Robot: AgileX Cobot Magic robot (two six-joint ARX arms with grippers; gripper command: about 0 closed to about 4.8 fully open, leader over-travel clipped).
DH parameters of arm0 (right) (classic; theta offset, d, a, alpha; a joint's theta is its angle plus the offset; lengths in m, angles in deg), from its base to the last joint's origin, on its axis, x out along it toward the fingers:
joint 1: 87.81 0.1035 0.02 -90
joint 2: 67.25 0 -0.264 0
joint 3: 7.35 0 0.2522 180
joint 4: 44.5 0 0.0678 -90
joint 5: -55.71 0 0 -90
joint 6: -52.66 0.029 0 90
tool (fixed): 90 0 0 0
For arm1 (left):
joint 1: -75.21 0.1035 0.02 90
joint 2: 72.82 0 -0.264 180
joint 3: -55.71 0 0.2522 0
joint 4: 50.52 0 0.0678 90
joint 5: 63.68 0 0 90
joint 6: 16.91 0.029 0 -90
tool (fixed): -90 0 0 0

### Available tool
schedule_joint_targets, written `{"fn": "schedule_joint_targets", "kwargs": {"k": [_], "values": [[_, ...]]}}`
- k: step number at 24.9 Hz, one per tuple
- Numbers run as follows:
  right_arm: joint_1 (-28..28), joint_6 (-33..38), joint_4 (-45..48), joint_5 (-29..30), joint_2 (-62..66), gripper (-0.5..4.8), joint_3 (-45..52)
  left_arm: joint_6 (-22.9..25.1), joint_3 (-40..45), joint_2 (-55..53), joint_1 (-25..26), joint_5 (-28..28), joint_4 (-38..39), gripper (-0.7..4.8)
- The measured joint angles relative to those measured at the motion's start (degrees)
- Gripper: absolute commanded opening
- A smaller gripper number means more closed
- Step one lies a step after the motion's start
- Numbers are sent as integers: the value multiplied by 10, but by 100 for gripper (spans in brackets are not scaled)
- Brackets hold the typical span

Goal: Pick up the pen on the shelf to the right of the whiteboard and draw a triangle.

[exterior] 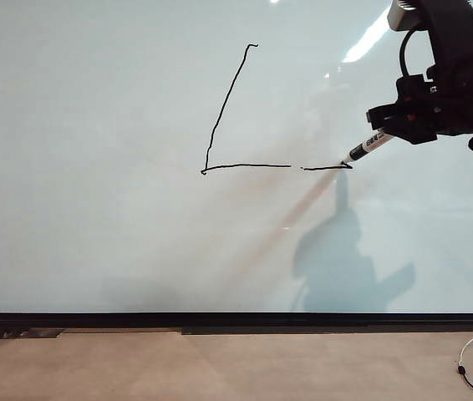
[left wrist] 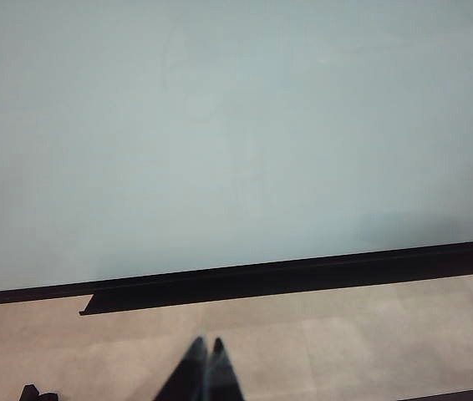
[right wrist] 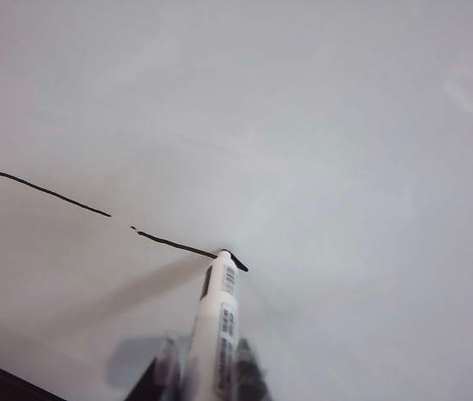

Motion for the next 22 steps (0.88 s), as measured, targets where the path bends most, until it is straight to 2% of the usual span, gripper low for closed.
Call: {"fn": "schedule_joint_targets", "kwargs": {"k": [22], "values": [[13,-15,16,-2,-24,-7,-3,0,0,0,0,0,0,-5]]}}
